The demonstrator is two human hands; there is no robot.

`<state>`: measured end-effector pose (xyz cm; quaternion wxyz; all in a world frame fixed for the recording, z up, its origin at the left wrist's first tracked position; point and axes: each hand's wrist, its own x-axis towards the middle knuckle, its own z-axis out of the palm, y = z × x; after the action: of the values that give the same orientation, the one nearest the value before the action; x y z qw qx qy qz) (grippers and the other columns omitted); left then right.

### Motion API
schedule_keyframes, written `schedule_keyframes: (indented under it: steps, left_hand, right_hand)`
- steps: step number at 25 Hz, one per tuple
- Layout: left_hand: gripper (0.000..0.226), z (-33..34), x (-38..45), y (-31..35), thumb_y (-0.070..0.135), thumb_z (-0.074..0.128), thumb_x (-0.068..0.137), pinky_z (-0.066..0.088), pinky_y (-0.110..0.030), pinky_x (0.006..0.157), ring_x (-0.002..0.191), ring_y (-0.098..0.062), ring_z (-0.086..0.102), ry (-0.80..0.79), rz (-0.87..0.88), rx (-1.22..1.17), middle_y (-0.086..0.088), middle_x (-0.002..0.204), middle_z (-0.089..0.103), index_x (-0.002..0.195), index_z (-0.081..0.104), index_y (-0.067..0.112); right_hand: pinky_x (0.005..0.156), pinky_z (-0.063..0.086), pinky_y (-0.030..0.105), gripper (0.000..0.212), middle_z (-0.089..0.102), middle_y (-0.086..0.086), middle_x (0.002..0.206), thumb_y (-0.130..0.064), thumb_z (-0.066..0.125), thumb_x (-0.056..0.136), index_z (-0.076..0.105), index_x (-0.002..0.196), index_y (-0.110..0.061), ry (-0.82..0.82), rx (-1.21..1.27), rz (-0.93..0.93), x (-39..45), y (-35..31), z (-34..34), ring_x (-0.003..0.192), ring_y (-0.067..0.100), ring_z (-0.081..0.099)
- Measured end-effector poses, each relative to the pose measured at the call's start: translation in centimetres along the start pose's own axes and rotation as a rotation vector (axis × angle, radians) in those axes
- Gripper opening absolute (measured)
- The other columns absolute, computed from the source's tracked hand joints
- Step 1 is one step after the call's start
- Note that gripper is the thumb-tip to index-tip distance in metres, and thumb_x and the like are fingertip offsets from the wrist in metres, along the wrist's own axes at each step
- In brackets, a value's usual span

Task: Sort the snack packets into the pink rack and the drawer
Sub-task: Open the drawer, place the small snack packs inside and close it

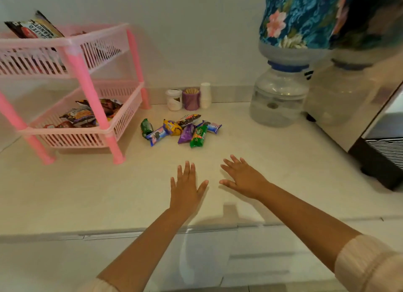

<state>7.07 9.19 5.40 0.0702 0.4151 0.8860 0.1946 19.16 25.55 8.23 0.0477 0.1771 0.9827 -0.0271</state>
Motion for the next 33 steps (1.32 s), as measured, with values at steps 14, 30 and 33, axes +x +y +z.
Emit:
schedule_keyframes:
  steps: [14, 30, 33]
  left_hand:
    - [0.064, 8.2, -0.6, 3.4, 0.056, 0.012, 0.093, 0.001, -0.049, 0.116, 0.146, -0.02, -0.006, -0.174, 0.235, 0.284, 0.007, 0.158, -0.001, 0.148, 0.0, 0.026]
    - [0.063, 8.2, -0.9, 3.3, 0.056, 0.013, 0.093, 0.004, -0.048, 0.116, 0.146, -0.019, -0.002, -0.128, 0.252, 0.304, 0.007, 0.158, 0.002, 0.148, 0.003, 0.027]
    - [0.063, 8.1, -0.8, 3.4, 0.056, 0.012, 0.093, 0.003, -0.048, 0.116, 0.146, -0.018, -0.004, -0.148, 0.243, 0.311, 0.008, 0.158, 0.0, 0.148, 0.002, 0.028]
  right_hand:
    - [0.115, -0.012, 0.038, 0.061, -0.008, -0.006, 0.156, -0.055, 0.007, 0.093, -0.004, 0.146, -0.029, 0.26, 0.103, 0.64, -17.9, 5.4, 12.1, 0.144, 0.016, -0.014]
    - [0.065, 0.045, 0.021, 0.037, 0.055, -0.004, 0.089, -0.036, 0.058, 0.088, 0.037, 0.117, -0.027, 0.832, 2.101, 1.171, -16.0, 5.1, 11.6, 0.064, 0.005, 0.045]
    - [0.073, 0.045, 0.023, 0.066, 0.054, 0.006, 0.105, -0.032, 0.063, 0.086, 0.026, 0.14, -0.028, 0.773, 2.079, 1.104, -17.4, 4.6, 10.9, 0.075, 0.008, 0.049]
